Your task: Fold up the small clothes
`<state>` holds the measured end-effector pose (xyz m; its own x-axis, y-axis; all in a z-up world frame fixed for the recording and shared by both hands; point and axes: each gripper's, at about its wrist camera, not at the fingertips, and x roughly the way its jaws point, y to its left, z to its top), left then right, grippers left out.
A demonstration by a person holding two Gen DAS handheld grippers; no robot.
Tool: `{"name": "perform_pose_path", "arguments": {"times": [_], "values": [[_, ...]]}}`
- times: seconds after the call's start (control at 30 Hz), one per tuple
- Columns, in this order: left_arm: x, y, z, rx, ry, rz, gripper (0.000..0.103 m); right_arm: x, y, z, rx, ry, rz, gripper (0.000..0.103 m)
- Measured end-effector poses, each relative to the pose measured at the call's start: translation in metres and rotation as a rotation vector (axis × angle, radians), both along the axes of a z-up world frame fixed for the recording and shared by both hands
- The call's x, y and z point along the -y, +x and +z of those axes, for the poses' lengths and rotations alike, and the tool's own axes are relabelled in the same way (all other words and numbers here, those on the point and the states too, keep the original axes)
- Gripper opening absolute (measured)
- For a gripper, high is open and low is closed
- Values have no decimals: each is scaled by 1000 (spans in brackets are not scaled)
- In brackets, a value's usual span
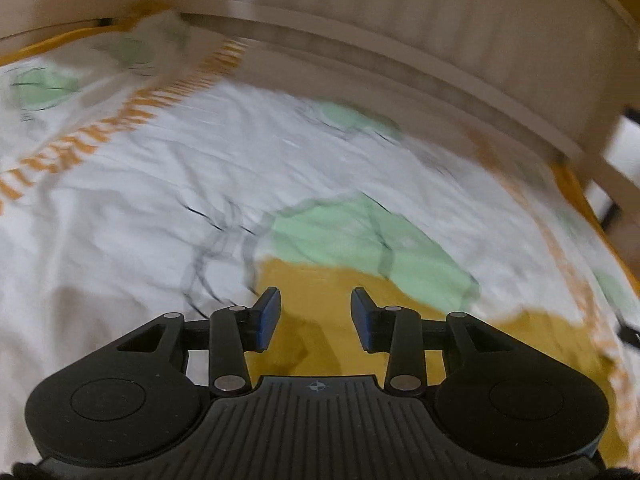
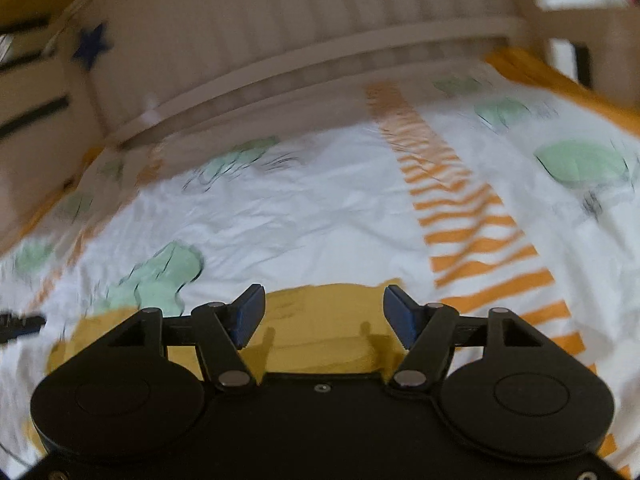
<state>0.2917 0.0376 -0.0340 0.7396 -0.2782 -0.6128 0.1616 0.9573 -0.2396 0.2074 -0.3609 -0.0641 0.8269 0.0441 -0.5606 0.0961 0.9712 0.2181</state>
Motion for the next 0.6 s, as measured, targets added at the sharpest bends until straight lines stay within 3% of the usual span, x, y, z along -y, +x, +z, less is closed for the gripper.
{"name": "perform_pose_path", "arguments": {"times": [0.17,0.33,0.47,0.6], "values": [[35,-30,-21,-69,69,-146,37,-35,-8,-8,-65,-77,105,69],[52,-51,-41,-95,168,-232,37,-55,-13,-29,-152,-130,166,69],[52,-46,-45,-99,178,-228,38,-66,-10,-40,-183,-200,187,69],[55,-36,-45,-116,156,-208,38,-66,-7,-45,-189,-199,174,72]]}}
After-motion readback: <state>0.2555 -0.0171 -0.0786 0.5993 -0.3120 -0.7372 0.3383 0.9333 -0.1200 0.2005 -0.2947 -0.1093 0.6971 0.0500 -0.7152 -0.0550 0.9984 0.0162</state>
